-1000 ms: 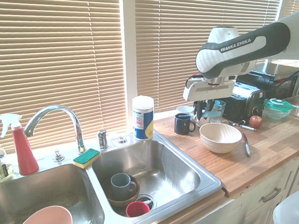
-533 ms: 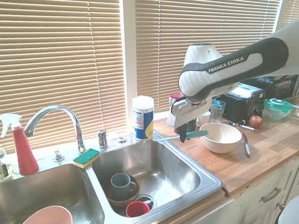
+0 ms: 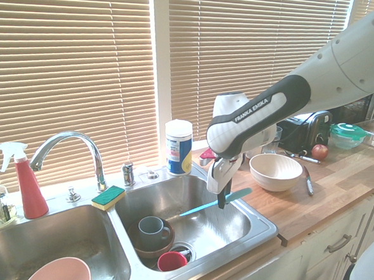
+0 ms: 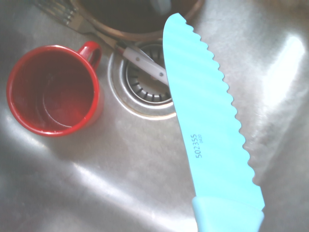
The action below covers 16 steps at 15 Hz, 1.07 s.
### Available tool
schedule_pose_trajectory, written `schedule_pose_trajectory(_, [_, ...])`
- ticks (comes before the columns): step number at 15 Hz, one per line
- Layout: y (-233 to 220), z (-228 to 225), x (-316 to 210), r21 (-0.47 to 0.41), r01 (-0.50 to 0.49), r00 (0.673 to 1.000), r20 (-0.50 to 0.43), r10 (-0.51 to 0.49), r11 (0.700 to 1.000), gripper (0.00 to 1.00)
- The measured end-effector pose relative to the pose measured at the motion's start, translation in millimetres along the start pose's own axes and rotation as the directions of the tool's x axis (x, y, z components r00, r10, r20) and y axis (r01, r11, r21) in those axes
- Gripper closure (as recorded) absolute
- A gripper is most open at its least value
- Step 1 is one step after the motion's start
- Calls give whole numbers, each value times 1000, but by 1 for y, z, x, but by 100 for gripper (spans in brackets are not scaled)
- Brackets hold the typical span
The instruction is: Put the knife into the sink
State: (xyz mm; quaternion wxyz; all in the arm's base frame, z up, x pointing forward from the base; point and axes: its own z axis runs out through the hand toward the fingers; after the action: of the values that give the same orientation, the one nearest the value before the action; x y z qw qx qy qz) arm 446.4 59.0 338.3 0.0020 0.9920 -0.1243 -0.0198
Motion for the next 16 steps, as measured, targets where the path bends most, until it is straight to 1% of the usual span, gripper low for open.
schedule_pose_trajectory(3, [-22,31,16,3,-31,999,15,31,1000,100])
schedule_pose_trajectory(5, [-30,50,32,6,-60,998,25,60,998,100])
schedule_pose_trajectory(9, [-38,85,55,3,-94,994,54,94,996,100])
schedule_pose_trajectory(12, [-36,117,55,-20,-122,988,93,124,992,100])
schedule_pose_trajectory(13, [-34,126,55,-29,-134,985,106,136,991,0])
schedule_pose_trajectory(16, [-32,134,56,-39,-155,980,118,158,987,0])
